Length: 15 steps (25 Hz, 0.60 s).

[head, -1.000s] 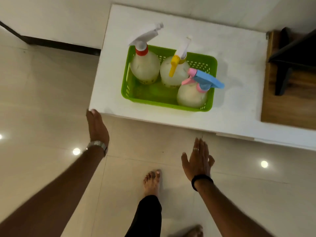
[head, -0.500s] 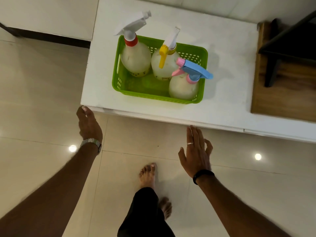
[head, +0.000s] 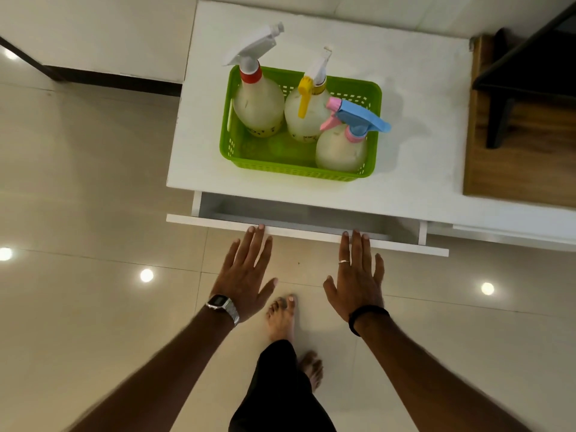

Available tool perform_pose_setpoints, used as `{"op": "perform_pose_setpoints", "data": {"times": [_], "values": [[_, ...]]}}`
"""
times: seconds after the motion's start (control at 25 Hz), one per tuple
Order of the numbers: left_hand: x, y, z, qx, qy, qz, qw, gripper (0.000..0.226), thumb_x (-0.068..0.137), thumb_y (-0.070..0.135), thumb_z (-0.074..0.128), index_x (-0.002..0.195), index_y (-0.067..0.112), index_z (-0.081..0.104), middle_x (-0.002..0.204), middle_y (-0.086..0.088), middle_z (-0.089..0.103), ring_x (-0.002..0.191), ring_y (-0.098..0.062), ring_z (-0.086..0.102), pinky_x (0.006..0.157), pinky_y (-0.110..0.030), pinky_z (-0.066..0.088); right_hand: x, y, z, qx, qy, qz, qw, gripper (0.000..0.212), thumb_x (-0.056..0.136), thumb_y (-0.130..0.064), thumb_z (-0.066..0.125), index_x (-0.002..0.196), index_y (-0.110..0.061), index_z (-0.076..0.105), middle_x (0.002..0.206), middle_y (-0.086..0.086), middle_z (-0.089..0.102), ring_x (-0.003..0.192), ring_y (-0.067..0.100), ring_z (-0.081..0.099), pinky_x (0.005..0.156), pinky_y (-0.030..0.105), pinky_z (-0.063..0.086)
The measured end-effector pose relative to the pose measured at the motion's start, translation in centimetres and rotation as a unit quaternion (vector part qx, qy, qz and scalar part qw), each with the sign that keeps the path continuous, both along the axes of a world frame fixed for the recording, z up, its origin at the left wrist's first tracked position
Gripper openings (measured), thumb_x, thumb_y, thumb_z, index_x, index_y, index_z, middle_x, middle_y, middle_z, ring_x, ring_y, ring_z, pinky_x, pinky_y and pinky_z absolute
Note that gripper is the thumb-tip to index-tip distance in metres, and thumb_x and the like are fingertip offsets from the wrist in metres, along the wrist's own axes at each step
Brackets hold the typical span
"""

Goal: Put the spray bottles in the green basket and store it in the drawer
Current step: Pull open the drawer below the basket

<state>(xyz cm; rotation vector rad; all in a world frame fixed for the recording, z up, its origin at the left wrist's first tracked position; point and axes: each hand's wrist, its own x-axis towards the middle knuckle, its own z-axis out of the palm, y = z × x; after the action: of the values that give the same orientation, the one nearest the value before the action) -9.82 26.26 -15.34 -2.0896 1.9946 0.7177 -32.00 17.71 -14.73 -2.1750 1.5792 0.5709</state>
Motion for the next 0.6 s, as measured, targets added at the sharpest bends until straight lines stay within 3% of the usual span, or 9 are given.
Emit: {"op": "perform_pose_setpoints", "data": {"times": [0.28,0.6], "values": [[-2.0,2.5,1.3,0.067,-0.025,0.034,0.997,0.095,0.093,0.059,0.036,0.157,0.015,-0.019,0.166,-0.008,-0.024,0.155,-0.029,-0.015,0.124,-0.055,0.016,-1.3,1.8,2.2,0.072,-0.006,0.017,0.997,0.098,0.092,-0.044,0.054,0.157,-0.016,-0.014,0.167,0.010,-0.012,0.154,0.028,-0.011,0.123,0.053,0.009],[-4.3,7.8,3.5,0.120,-0.057,0.032,0.991,0.096,0.093,0.061,0.038,0.158,0.015,-0.017,0.168,-0.009,-0.019,0.157,-0.030,-0.010,0.125,-0.052,0.013,-3.4,8.3,3.1,0.161,0.005,0.023,0.987,0.099,0.093,-0.044,0.051,0.154,-0.016,-0.021,0.162,0.007,-0.031,0.151,0.025,-0.023,0.122,0.053,0.000]]}}
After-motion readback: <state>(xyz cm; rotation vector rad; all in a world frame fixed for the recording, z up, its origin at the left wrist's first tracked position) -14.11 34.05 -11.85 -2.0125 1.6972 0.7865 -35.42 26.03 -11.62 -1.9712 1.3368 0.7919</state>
